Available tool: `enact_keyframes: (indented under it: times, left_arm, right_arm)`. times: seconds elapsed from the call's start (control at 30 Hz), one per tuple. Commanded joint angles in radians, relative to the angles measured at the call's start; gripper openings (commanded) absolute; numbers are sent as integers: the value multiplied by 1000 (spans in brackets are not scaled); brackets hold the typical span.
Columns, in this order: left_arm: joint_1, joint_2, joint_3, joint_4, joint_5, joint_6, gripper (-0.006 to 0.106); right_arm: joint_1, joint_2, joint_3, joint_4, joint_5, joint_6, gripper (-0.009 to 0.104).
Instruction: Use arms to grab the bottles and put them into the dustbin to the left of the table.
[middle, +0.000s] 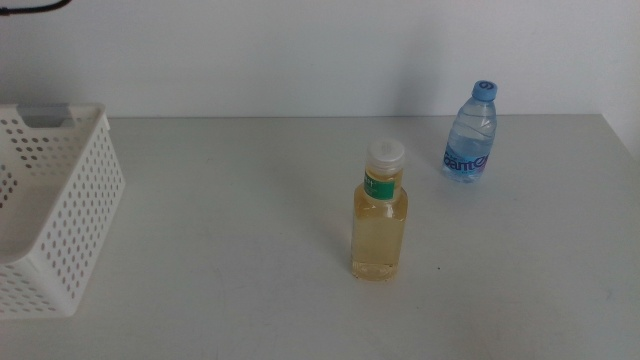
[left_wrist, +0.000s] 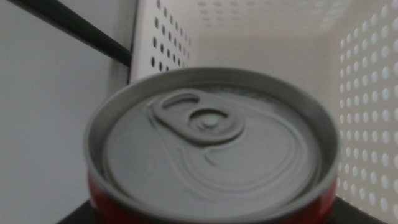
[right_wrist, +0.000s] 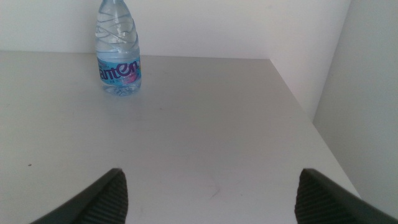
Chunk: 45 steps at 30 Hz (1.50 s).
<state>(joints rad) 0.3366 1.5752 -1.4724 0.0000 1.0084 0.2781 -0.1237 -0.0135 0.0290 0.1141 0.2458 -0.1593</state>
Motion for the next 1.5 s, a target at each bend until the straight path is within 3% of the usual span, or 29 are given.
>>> enact_keyframes:
  times: [0.0,0.7,0.9,1.27,1.47]
  left_arm:
    - [5,10,-40,-39,-66,20,-1]
    - [2,318,-40,-97,-112,15,1]
    - [-14,327,-40,-77,-130,15,20]
    - [-57,310,-44,-58,-112,4,73]
    - [-57,247,-60,-27,-83,-40,83]
  right_arm:
    - [-4,-21,-10,-5,-73,-12,70]
    - [-4,-21,-10,-5,-73,-12,70]
    - [-4,-21,-10,-5,-73,-12,70]
    - [-4,-21,-10,-5,-73,-12,70]
    - [-4,-21,-10,-5,-73,-12,70]
